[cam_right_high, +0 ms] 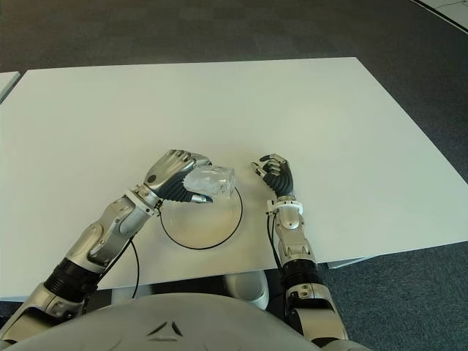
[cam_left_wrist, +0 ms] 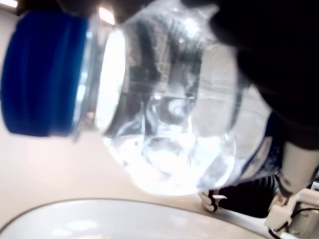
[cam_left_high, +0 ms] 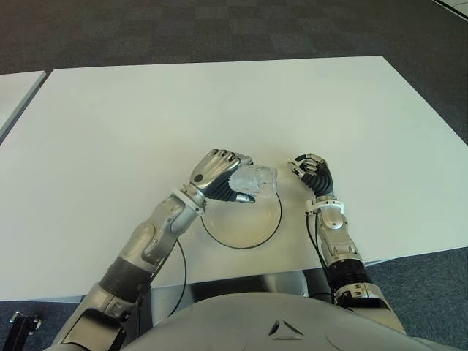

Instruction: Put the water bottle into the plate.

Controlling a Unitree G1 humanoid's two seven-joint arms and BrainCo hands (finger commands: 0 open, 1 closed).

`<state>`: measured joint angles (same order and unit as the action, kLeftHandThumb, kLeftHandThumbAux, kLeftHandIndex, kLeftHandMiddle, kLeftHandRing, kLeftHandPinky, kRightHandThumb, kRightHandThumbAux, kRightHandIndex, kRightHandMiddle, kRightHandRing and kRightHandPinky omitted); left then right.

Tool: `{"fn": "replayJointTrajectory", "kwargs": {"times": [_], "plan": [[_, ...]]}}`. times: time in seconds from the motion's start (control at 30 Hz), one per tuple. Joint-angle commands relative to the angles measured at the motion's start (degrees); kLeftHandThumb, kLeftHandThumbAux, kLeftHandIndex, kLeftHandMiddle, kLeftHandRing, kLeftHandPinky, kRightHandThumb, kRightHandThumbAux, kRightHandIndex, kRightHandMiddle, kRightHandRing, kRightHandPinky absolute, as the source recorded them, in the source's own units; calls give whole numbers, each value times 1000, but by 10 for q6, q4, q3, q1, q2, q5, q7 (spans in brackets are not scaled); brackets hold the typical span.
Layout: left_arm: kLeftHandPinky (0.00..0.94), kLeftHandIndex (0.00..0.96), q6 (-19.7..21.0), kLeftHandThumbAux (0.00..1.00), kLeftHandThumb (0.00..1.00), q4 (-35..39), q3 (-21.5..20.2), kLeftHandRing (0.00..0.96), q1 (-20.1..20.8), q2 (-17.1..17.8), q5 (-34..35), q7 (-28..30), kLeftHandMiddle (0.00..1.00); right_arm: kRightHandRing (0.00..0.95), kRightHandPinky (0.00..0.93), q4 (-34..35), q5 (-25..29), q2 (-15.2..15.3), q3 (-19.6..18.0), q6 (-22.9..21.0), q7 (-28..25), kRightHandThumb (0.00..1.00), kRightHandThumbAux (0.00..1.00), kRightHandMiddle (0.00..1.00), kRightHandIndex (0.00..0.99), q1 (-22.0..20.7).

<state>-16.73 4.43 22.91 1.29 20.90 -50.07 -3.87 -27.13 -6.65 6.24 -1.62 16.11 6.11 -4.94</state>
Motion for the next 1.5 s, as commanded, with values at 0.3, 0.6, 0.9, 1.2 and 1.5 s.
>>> {"fn": "replayJointTrajectory", "kwargs": {"times": [0.3, 0.6, 0.9, 1.2, 1.5], "plan": [[858, 401, -10, 667, 853, -96, 53, 862, 15, -9, -64, -85, 546, 710, 707, -14, 2, -5, 1, -16, -1, 708, 728, 722, 438, 13], [858, 399, -9, 668, 852, -138, 75, 861, 19, -2, -84, -118, 546, 708, 711, -7, 1, -5, 1, -22, 1, 708, 728, 715, 438, 14], [853, 395, -16, 670, 850, -168, 93, 856, 27, 4, -98, -149, 543, 705, 703, -4, 3, -6, 0, -21, 0, 708, 728, 717, 438, 15], [817, 396, -13, 670, 849, -179, 107, 842, 29, 11, -109, -184, 542, 704, 702, -2, 2, -4, 1, -20, -1, 709, 728, 716, 438, 15], [703, 413, -25, 664, 847, -190, 108, 734, 30, 15, -88, -180, 561, 705, 698, 1, 1, -4, 1, -22, 0, 709, 728, 716, 438, 16]]}}
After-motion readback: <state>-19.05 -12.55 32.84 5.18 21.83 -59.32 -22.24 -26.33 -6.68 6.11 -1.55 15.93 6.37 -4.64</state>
